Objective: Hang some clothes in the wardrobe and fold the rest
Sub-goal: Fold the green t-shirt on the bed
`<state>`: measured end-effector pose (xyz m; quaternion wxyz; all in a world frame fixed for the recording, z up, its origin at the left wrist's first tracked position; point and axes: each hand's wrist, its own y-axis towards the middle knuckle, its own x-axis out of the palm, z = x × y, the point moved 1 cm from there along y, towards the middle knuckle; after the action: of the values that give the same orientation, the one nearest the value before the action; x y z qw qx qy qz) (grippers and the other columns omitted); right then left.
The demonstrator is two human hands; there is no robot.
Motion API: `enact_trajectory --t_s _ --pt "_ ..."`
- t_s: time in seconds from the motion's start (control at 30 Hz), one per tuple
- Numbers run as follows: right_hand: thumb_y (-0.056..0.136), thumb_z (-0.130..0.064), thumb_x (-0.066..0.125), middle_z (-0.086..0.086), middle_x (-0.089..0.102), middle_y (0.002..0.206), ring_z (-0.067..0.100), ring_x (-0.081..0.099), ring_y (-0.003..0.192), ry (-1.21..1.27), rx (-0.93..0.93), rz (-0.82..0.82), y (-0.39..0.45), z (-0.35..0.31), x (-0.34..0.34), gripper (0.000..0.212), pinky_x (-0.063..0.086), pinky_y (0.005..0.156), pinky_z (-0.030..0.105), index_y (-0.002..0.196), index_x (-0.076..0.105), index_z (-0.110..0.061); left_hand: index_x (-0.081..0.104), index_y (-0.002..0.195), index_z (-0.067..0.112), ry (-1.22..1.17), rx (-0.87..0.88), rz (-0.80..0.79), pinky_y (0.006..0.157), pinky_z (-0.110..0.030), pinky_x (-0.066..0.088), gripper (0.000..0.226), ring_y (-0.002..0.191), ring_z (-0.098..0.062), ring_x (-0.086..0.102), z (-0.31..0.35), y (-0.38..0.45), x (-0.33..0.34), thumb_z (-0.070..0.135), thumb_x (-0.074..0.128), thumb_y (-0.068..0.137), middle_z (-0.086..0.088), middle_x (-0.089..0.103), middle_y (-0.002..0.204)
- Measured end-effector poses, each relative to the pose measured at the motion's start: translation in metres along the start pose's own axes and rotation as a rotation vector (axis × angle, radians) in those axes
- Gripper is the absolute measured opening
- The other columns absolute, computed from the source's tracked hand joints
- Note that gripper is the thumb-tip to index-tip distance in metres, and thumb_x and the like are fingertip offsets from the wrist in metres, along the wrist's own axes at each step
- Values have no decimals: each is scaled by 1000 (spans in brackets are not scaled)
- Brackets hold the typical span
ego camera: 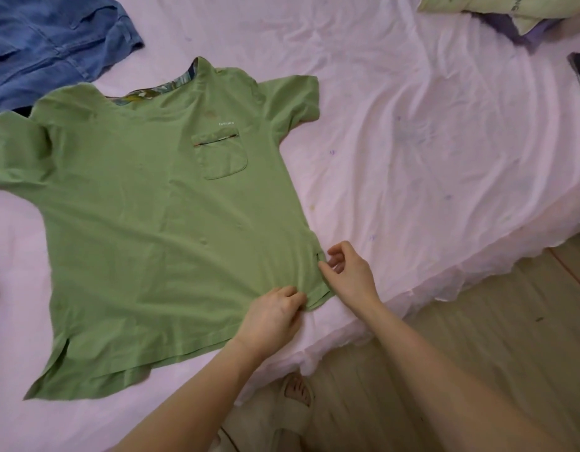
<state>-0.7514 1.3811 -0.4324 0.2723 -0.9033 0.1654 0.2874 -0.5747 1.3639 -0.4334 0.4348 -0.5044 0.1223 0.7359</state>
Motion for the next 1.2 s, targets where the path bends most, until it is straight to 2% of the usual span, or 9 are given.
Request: enact_trajectory --t_s 0.3,0.47,0.7,0.83,0.9,0.97,1.03,1.1,1.2 --pt "84 -15 55 2 59 80 26 56 73 -309 -62 61 11 -18 17 14 45 63 36 95 47 -16 61 81 23 199 -43 39 47 -29 43 20 65 -18 59 3 -4 0 21 73 66 5 59 78" --pt "92 -15 48 13 62 74 31 55 69 -257 -136 113 9 -20 9 10 44 62 40 90 55 -7 63 93 20 -72 -40 -58 65 -35 47 16 82 -24 61 4 3 -10 19 50 83 1 62 93" --pt "91 -3 39 13 63 98 34 58 89 -257 112 74 -10 3 -2 18 47 73 39 98 55 -8 62 94 21 -76 4 -255 71 -33 48 12 91 -24 59 4 9 -26 23 52 87 1 64 98" --pt "77 -3 42 11 45 143 30 40 132 -567 -417 138 -8 -7 12 60 36 106 40 137 45 -7 56 124 18 47 -73 46 93 -36 46 39 119 -27 50 -13 5 -21 34 54 89 -4 54 130" --pt "74 -11 41 7 41 149 25 38 137 -773 -653 -6 -9 10 18 67 34 110 38 141 44 -10 35 146 17 13 -157 -41 112 -36 28 59 142 -25 27 -24 -8 -19 37 50 93 -6 28 155" --pt "64 -4 59 11 58 133 26 57 121 -849 -586 -91 -19 20 18 58 50 95 39 121 62 -7 31 149 19 3 -140 -218 113 -30 24 58 143 -21 25 -35 -26 -21 39 47 96 -3 21 158" --pt "42 2 74 15 69 77 29 69 70 -930 -501 -49 -36 5 11 31 54 60 37 70 69 -8 56 129 22 -70 -165 -155 94 -30 43 38 121 -22 53 -45 -50 -33 38 45 97 -1 54 136" --pt "29 -1 78 6 56 49 26 56 44 -945 -557 -53 -52 -25 17 33 44 47 31 50 57 -15 65 107 24 -136 -288 46 73 -33 48 30 95 -23 64 -62 -80 -50 38 42 96 2 69 106" --pt "40 -8 79 2 58 61 24 56 55 -842 -731 -171 -80 -72 57 32 42 50 27 64 60 -18 68 103 16 -138 -563 496 73 -34 47 18 89 -27 61 -100 -133 -71 21 55 92 -4 66 97"
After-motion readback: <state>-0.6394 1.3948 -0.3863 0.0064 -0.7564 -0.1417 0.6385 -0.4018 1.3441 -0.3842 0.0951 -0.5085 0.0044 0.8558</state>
